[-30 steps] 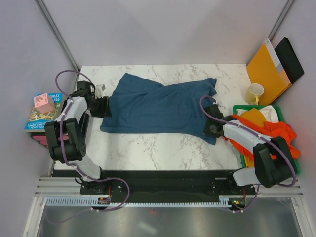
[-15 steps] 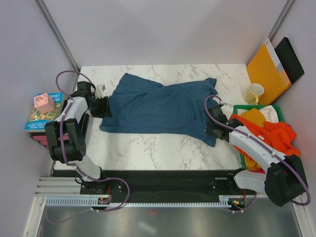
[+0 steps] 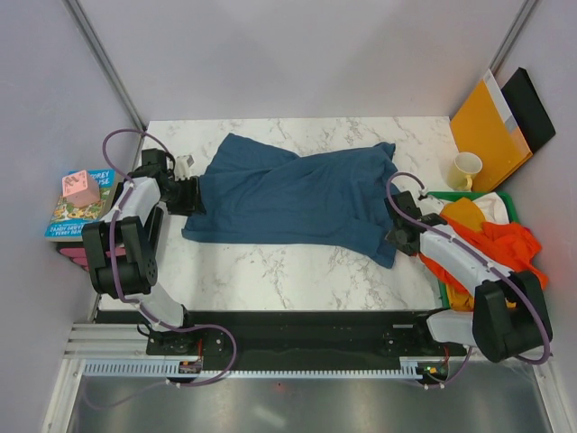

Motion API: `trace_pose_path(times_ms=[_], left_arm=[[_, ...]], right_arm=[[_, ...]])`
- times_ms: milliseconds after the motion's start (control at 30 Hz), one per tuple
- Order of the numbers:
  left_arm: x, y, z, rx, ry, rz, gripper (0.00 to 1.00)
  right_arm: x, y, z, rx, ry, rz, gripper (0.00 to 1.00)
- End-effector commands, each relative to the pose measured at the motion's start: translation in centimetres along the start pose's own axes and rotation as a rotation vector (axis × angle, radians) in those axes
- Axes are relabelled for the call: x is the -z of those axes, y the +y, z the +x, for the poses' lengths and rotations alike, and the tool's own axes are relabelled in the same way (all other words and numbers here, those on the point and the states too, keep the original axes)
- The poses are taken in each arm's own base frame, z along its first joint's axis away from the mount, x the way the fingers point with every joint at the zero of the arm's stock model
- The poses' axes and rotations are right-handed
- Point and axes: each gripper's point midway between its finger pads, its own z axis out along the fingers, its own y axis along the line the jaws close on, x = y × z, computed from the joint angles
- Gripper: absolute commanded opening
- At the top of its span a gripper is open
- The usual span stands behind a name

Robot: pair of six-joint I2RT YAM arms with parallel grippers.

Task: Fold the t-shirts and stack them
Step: Flatten the tshirt out

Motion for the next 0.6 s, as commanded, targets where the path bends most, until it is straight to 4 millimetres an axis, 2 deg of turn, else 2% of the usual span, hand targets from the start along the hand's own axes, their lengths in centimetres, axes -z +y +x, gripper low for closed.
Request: trace_pose_path(times_ms=[0, 133, 333, 433, 533, 567], left_arm=[[0.6, -1.0, -0.7, 0.008, -0.038, 0.038, 0.57], [0.5, -1.0, -0.7, 0.006, -0.039, 0.041, 0.56], [0.4, -0.7, -0.6, -0.003, -0.033, 0.028, 0.56], [0.2, -0.6, -0.5, -0.001, -0.029, 0.026, 0.56], [0.1, -0.6, -0.5, 0.004, -0.027, 0.025, 0.56], [0.2, -0.6, -0.5, 0.002, -0.029, 0.025, 0.56]], right_arm=[[-1.1, 1.8, -0.4, -0.070, -0.010, -0.041, 0.44], [-1.9, 2.8, -0.2, -0.066, 0.002, -0.057, 0.43], [-2.6, 2.6, 0.0, -0.059, -0.004, -0.036, 0.42], [-2.6, 2.3, -0.4, -0.069, -0.029, -0.026, 0.37], [-2.2, 1.9, -1.1, -0.086, -0.064, -0.024, 0.17], [-2.0, 1.8, -1.2, -0.088, -0.070, -0.025, 0.07]])
